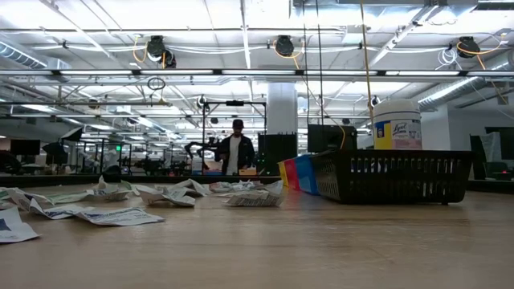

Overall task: Pick & Place First Aid Supplies
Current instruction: Put the blue alcohol pad into the blue bin

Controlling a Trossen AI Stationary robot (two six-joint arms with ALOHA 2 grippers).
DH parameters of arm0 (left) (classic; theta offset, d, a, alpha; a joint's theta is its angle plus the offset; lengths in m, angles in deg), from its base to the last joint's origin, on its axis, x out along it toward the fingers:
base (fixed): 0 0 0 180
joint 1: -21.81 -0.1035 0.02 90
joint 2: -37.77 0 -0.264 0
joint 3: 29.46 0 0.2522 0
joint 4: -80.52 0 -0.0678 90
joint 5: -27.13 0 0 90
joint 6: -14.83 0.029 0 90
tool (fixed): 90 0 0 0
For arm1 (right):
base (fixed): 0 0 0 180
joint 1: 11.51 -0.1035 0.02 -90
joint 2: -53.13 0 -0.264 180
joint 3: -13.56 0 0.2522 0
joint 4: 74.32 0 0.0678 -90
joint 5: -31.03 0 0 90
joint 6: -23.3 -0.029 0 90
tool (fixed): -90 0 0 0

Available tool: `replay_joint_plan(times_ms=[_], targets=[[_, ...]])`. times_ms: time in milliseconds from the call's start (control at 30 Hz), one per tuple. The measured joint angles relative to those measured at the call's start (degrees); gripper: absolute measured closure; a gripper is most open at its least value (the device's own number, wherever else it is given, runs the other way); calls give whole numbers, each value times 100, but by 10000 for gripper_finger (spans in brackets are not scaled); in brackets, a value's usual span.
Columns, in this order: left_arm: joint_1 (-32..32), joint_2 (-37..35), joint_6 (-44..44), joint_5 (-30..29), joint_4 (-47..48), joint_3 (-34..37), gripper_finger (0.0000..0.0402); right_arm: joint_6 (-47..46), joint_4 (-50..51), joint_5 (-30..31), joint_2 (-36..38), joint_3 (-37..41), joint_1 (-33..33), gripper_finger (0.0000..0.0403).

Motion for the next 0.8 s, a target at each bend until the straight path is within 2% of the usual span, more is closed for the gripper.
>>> replay_joint_plan(times_ms=[100,267,533,800], targets=[[70,-95,15,103,-111,-1,401,-163,51,22,-2,4,108,267],[126,-166,52,-204,332,-2,401,-179,-251,-83,-2,4,158,265],[122,-180,53,-358,563,-2,401,-442,-278,-638,0,7,154,264],[121,-259,15,-373,827,-2,401,-442,-349,-813,114,7,154,264]])
